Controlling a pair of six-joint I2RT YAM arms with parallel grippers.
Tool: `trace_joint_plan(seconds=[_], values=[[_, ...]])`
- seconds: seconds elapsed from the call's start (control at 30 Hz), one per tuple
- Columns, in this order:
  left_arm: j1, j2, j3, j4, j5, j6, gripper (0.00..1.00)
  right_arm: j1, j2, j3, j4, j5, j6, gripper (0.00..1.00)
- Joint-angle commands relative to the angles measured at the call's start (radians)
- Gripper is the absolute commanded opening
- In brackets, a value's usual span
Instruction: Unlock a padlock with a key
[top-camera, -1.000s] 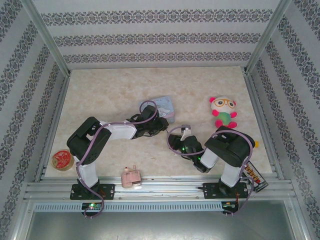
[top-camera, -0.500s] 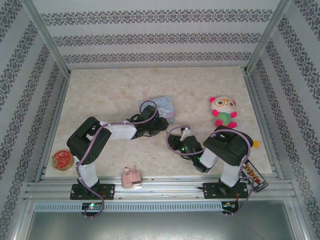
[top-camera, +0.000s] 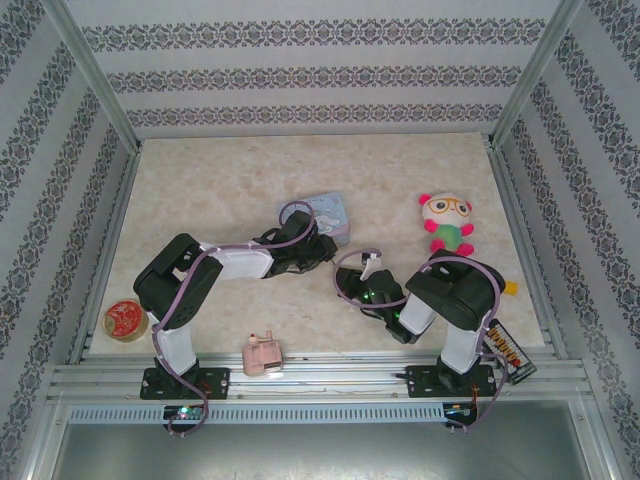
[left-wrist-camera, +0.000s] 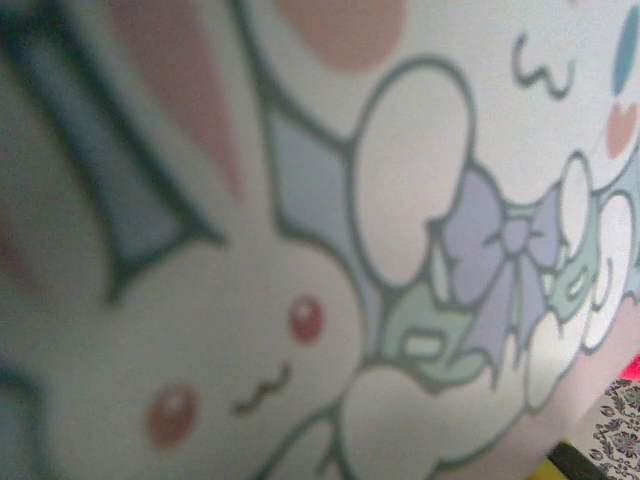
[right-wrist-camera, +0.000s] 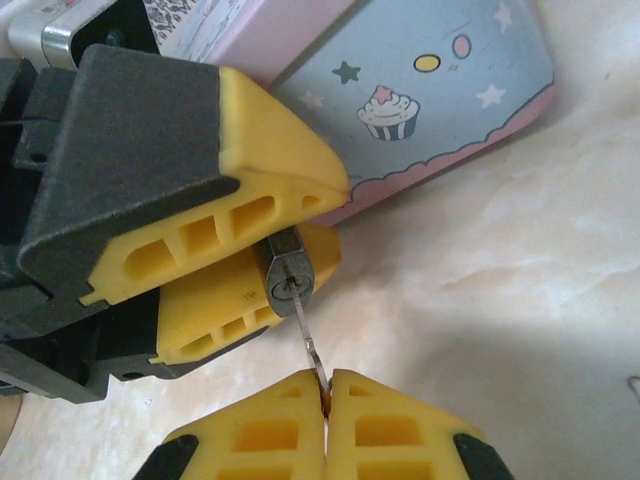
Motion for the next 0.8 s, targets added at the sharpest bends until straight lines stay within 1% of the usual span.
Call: trace_joint_plan(seconds=[0.0, 0.27, 0.77], values=[[0.002, 0.031, -0.026, -0.020, 0.086, -0.060, 0.16, -0.021, -0.027, 0.007, 0.033, -0.012, 0.017, 0.00], [0.002, 0.031, -0.022, -0.018, 0.088, -0.058, 0.16, -0.036, -0.013, 0.030, 0.033, -0.052, 0.038, 0.00], [0.002, 0.029, -0.031, -0.004, 0.084, -0.065, 0.16, -0.035, 0.007, 0.025, 0.033, -0.059, 0.054, 0.00]])
